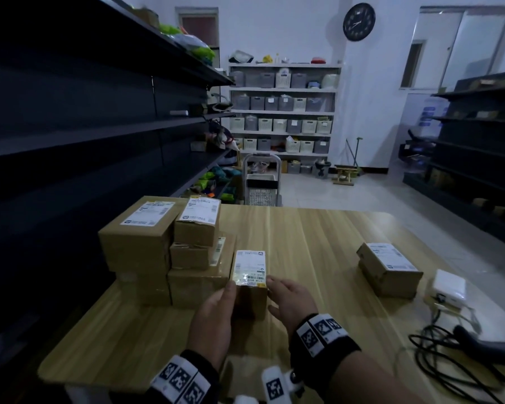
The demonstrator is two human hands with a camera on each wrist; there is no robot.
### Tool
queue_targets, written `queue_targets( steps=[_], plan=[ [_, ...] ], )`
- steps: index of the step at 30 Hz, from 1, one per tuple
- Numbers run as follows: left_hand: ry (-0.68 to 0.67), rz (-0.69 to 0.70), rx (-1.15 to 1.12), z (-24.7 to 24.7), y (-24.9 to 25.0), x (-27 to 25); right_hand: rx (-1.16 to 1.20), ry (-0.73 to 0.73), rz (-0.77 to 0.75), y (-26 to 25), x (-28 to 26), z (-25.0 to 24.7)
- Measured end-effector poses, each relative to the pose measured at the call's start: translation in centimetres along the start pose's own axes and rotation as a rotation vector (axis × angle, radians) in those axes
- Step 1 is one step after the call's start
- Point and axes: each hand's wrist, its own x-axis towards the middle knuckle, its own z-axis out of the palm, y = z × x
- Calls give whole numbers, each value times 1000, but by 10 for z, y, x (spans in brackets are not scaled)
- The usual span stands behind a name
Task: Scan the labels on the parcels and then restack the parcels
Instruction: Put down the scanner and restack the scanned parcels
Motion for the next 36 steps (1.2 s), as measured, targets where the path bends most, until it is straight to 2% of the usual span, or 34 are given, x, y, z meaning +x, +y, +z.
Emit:
queue_targets(
  steps=[5, 8, 9, 12, 14, 17, 19, 22, 25, 30, 34, 36],
  plan=[
    [-33, -32, 25, -1, 4, -3, -18, -23, -22, 0, 0, 0],
    [-52, -58, 12, -1, 2, -1, -217, -75, -115, 2, 5, -3],
    [-57, -70, 15, -1, 0, 0, -230, -94, -77, 1, 4, -3],
    [-55, -82, 21, -1, -1, -1, -112, -109, 18, 3, 7, -5],
    [-71, -95, 25, 1, -1, -4, -19, -95, -19, 4, 6, -4],
    [-78, -147, -22, 6, 5, -12, 144, -103, 13, -6, 1, -13],
    [-91, -131, -42, 13, 11, -12, 227, -85, 18, -19, -2, -26],
    [-130, -70, -26, 37, 18, -11, 246, 23, -29, -43, 0, -58],
    [-175, -56, -23, 70, 23, -7, 167, 182, -99, -73, 7, -98],
    [-265, -135, -63, 132, 30, 4, -104, 431, -221, -115, 10, -164],
    [-350, -217, -82, 185, 40, 12, -352, 523, -221, -145, 11, -204],
    [-358, -248, -94, 209, 45, 19, -425, 555, -170, -153, 20, -223]
  ],
)
